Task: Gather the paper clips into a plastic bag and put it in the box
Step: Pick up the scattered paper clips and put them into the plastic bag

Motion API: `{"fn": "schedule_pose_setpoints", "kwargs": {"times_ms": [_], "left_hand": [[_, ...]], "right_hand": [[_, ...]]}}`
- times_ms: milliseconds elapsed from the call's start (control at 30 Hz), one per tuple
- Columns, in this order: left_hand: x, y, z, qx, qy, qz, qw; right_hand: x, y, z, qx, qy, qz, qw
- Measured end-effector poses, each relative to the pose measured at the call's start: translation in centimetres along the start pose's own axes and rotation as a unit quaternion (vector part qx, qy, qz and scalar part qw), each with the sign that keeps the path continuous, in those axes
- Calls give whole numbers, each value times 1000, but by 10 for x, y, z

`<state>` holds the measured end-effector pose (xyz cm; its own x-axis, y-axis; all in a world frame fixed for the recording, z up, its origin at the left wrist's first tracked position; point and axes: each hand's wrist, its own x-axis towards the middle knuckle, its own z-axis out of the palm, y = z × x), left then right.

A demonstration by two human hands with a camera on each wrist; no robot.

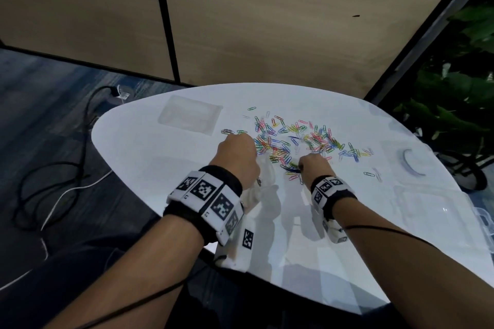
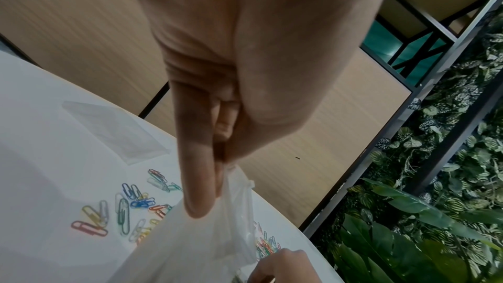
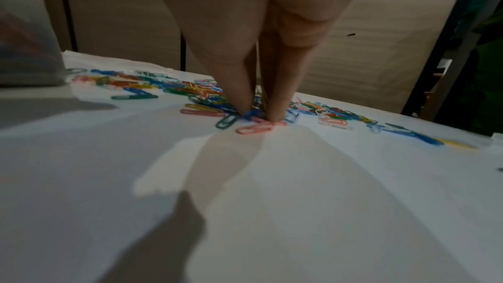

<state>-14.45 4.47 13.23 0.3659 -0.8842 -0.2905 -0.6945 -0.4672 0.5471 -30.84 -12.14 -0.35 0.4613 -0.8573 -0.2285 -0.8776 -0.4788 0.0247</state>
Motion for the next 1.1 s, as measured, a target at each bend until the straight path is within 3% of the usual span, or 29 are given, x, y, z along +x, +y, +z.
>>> {"fn": "schedule_pose_setpoints", "kwargs": {"times_ms": [100, 167, 300, 333, 433, 467, 500, 533, 567, 633, 700, 833, 933, 967, 1033, 1100], "left_hand": [[-1, 0, -1, 1, -2, -4, 1000], [0, -1, -2, 2, -1, -2, 1000], [0, 2, -3, -2, -2, 0, 1000], [0, 3, -2, -2, -2, 0, 1000], [-1, 9, -1, 0, -5, 0, 1000], [-2, 10, -1, 1, -4, -1, 1000], [-2, 12, -1, 2, -3, -4, 1000], [-3, 13, -1, 2, 0, -6, 1000], [-3, 15, -1, 3, 4, -8, 1000], [-5, 18, 1, 2, 8, -6, 1000], [-6, 19, 4, -8, 9, -6, 1000], [-6, 20, 7, -27, 7, -6, 1000], [-7, 20, 7, -37, 2, 0, 999], [-7, 20, 7, -36, 1, -1, 999], [-5, 18, 6, -33, 4, -1, 999], [-4, 16, 4, -34, 11, -1, 999]], "right_hand": [[-3, 9, -3, 61, 2, 16, 998], [-4, 17, -7, 154, 18, 71, 985], [-8, 33, -23, 361, 18, 152, 920], [-12, 34, -32, 449, -2, 159, 879], [-28, 22, -65, 714, -31, 130, 687], [-37, 14, -78, 757, -55, 106, 643], [-47, 5, -88, 778, -89, 83, 616], [-57, -5, -96, 781, -125, 59, 610], [-65, -13, -101, 770, -153, 41, 618], [-78, -28, -101, 727, -175, 20, 664], [-85, -41, -94, 687, -154, 17, 710], [-90, -56, -84, 621, -130, -15, 773], [-92, -60, -89, 407, -44, -100, 907], [-93, -62, -91, 332, -34, -139, 933], [-94, -63, -93, 277, -57, -180, 942], [-94, -63, -95, 334, -63, -176, 924]]}}
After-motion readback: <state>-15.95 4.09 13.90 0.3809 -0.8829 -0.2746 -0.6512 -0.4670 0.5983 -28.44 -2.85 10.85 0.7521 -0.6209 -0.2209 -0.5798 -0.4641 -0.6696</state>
